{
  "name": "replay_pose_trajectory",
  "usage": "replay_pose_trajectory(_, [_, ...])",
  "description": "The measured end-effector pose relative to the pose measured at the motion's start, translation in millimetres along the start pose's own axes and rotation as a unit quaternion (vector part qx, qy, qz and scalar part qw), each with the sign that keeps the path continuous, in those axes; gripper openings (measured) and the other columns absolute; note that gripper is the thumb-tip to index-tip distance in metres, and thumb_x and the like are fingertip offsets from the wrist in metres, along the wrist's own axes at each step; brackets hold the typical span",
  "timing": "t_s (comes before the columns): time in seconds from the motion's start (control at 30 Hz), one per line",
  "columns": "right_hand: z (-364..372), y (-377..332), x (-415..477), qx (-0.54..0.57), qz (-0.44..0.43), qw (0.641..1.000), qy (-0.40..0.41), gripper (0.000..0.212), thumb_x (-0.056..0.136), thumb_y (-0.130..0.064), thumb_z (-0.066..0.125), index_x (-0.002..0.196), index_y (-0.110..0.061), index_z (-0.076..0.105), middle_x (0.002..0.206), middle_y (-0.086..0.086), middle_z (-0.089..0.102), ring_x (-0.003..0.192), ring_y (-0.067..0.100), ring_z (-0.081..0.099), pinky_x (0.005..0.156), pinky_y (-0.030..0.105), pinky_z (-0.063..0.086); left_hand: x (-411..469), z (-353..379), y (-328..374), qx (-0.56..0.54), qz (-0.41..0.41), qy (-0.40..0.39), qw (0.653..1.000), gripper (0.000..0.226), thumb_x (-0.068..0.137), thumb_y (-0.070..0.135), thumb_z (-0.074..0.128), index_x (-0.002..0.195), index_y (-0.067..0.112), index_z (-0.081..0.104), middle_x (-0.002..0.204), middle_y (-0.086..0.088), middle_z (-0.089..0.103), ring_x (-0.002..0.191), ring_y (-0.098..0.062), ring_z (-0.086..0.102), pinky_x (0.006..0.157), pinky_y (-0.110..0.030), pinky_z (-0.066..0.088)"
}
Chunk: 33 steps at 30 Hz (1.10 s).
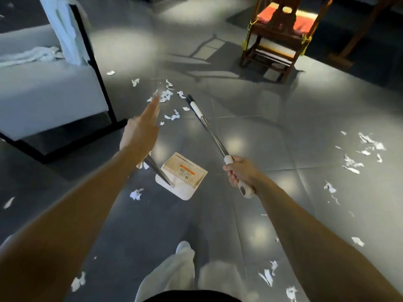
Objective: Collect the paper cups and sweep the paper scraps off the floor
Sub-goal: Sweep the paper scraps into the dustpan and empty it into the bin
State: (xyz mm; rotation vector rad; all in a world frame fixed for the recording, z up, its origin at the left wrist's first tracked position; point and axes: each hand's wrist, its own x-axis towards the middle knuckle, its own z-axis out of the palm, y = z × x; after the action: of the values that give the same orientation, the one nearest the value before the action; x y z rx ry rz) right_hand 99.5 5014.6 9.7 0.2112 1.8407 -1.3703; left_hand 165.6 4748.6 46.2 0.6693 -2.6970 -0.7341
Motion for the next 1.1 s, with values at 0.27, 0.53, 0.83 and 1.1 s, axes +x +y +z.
replay_pose_trajectory(0.27, [-35.3, -191.9, 191.7, -0.103, -0.038, 0.994, -0.011, 0.012, 0.095, -0.004, 0.048, 0.101, -0.013, 0.043, 0.056, 0.005, 0.040, 0.037, 0.009, 0.035, 0.032, 0.016, 0.031, 273.2, 33.9, 18.3, -0.108, -0.054, -0.019, 0.993, 0.077, 0.088, 0.003, 0.055, 0.143, 0.048, 0.028, 0.134, -0.013, 0.055, 0.112, -0.028, 0.059, 0.096, -0.037, 0.048])
replay_pose_trajectory(0.53, [-57.2, -411.8, 417.0, -0.191, -0.107, 0.974, -0.060, 0.010, 0.094, -0.005, 0.047, 0.104, -0.007, 0.050, 0.058, 0.008, 0.043, 0.040, 0.011, 0.038, 0.034, 0.020, 0.033, 550.4, 68.4, -6.6, -0.059, -0.111, 0.080, 0.989, 0.062, 0.092, 0.014, 0.051, 0.140, 0.047, 0.031, 0.134, 0.006, 0.056, 0.085, -0.018, 0.058, 0.073, -0.023, 0.040])
replay_pose_trajectory(0.83, [-2.9, -631.9, 661.8, -0.294, -0.161, 0.938, -0.089, 0.019, 0.089, -0.007, 0.049, 0.106, -0.013, 0.049, 0.068, 0.005, 0.052, 0.047, 0.012, 0.047, 0.044, 0.029, 0.038, 818.5, 94.0, -83.6, -0.114, -0.155, 0.137, 0.972, 0.060, 0.095, 0.013, 0.051, 0.144, 0.039, 0.027, 0.143, -0.001, 0.047, 0.118, -0.028, 0.054, 0.099, -0.039, 0.044])
replay_pose_trajectory(1.1, [63.4, -825.3, 851.0, -0.300, -0.147, 0.935, -0.115, 0.024, 0.085, -0.001, 0.046, 0.106, -0.009, 0.054, 0.064, 0.005, 0.048, 0.043, 0.011, 0.045, 0.039, 0.022, 0.036, 1069.9, 89.3, -146.3, -0.068, -0.200, 0.145, 0.967, 0.064, 0.093, 0.018, 0.056, 0.140, 0.047, 0.026, 0.131, -0.009, 0.057, 0.108, -0.030, 0.058, 0.090, -0.033, 0.043])
